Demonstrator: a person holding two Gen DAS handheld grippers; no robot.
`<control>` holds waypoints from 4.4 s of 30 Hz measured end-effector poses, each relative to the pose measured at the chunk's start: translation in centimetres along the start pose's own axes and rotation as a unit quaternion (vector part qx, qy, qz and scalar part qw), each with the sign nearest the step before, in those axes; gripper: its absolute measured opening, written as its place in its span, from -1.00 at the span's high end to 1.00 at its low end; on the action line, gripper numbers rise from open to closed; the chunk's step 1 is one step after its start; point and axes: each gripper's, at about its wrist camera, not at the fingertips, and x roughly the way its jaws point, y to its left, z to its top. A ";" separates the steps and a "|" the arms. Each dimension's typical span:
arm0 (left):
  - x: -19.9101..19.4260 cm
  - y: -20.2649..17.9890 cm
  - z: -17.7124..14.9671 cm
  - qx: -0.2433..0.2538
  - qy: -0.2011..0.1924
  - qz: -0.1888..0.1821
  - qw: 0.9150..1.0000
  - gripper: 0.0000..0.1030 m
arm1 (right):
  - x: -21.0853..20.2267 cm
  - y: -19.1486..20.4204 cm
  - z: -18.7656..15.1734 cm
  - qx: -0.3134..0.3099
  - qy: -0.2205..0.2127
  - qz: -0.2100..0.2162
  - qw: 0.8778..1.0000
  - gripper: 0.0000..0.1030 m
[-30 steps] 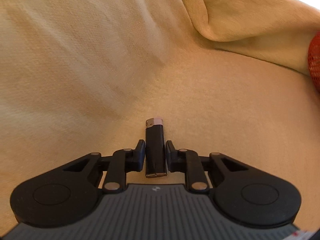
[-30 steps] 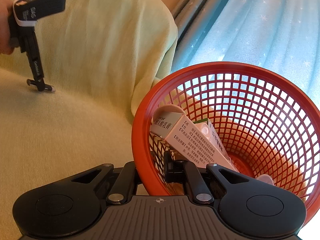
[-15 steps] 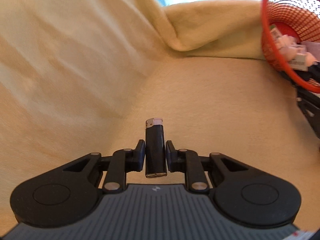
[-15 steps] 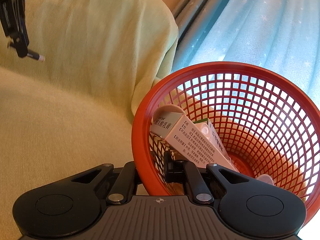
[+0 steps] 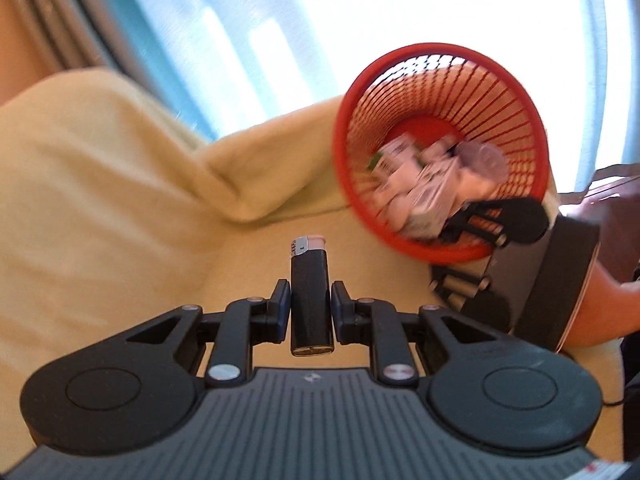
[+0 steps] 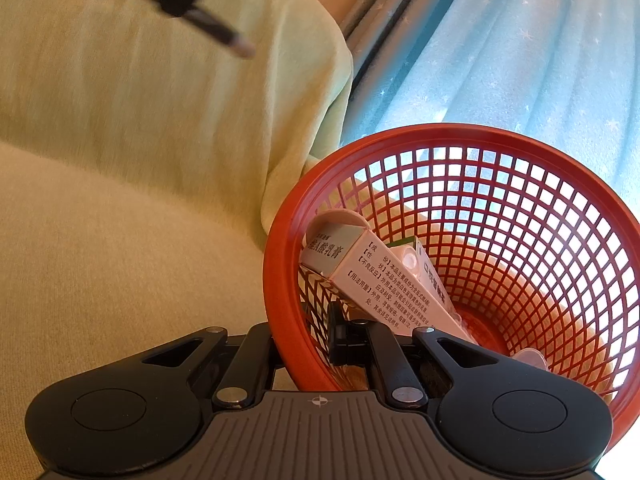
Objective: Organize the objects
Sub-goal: 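Carry the USB stick with the left gripper and release it into the wastebasket, then lower the red wastebasket with the right gripper onto the wooden floor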
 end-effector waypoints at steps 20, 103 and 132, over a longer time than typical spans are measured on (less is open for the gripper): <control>9.7 -7.9 12.4 0.102 -0.043 -0.091 0.990 0.41 | -0.6 -0.3 0.6 -0.010 -0.006 0.016 1.000 0.96; -6.7 -13.8 5.2 -0.452 0.195 0.095 0.865 0.25 | -11.1 -23.9 1.2 -0.495 0.019 0.564 0.661 0.91; 6.3 -39.9 -10.8 -0.465 0.234 0.055 0.852 -0.14 | -14.3 -13.9 -39.6 -0.493 0.079 0.511 0.700 0.90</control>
